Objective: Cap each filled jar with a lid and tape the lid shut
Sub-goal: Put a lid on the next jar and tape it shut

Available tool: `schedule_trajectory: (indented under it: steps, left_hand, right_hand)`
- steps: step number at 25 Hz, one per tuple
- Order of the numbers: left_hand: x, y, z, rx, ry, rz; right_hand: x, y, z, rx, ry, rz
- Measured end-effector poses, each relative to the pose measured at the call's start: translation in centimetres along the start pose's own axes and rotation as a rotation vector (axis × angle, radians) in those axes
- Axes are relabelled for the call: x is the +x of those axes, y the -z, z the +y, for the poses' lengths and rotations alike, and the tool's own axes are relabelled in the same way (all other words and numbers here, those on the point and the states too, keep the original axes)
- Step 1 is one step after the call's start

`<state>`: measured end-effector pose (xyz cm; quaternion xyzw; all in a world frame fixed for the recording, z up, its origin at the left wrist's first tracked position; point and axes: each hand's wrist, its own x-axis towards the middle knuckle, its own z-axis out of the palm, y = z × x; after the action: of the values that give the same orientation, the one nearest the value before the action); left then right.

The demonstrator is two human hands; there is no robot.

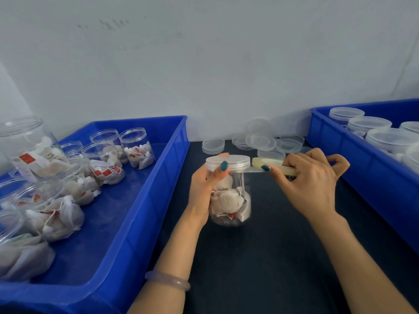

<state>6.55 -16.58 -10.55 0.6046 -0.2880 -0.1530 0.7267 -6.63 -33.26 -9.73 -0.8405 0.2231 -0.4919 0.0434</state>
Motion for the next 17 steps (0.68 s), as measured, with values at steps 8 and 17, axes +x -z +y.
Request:
schedule_trajectory:
  steps: [8,17]
  left_hand:
    - [-0.73,-0.01,0.08,-0.222,0.118,-0.256]
    - [-0.73,-0.36,-0.54,-0.218,0.148,-0.326]
  right_hand:
    - [0.12,0.10,-0.62,0.055,-0.025,0.011]
    - [-0.06,-0.59,-0.32,0.438,-0.267,-0.595]
